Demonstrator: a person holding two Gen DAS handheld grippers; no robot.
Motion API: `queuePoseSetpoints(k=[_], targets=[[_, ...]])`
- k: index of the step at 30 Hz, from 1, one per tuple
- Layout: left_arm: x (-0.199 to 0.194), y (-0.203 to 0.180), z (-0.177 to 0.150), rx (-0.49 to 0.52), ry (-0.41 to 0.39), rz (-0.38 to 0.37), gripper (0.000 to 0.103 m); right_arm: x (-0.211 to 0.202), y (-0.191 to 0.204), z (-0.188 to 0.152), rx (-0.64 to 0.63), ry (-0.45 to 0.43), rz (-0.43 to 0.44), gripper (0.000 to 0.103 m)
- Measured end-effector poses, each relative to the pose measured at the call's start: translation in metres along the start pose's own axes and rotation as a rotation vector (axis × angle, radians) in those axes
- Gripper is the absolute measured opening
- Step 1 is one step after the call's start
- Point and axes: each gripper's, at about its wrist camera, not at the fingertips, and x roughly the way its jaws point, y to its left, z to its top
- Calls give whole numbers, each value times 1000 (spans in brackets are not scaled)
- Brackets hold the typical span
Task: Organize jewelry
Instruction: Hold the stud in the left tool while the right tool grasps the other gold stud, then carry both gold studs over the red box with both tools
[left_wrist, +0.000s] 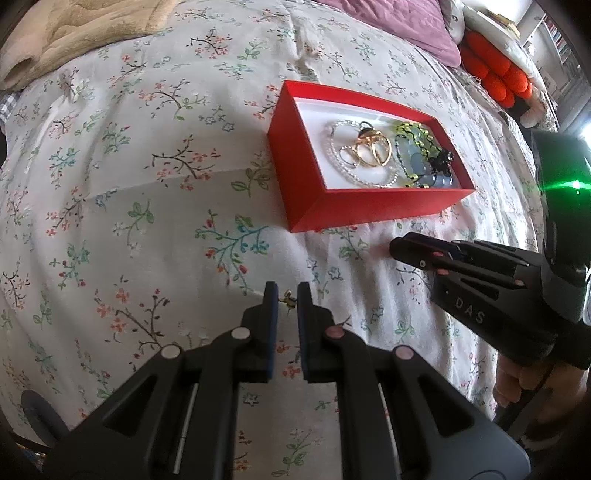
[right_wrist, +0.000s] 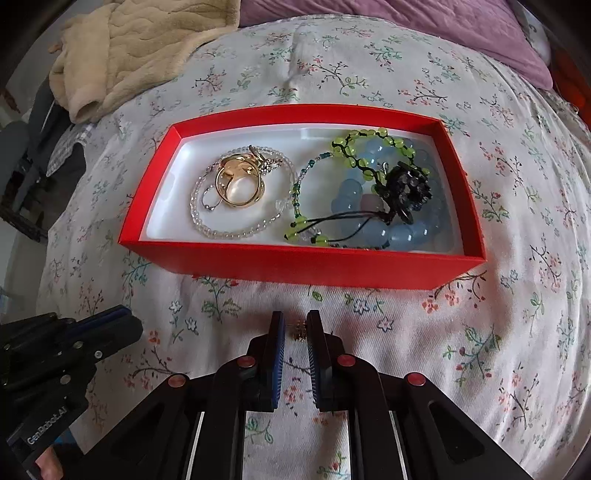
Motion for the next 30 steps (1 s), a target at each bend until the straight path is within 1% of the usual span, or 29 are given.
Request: queuePoseSetpoints(k=[10, 17, 25, 30], targets=[[-3, -9, 3, 3, -19, -17, 11, -32, -14, -10, 3, -34, 29, 12], [-5, -16, 6, 6, -38, -20, 11, -55, -16, -13, -1, -72, 50, 12], [-11, -26, 14, 23, -76, -25, 11, -78, -19, -9, 7, -123, 75, 12], [-15, -31, 19, 21, -100, -33, 11, -84, -25, -7, 24, -139, 77, 12]])
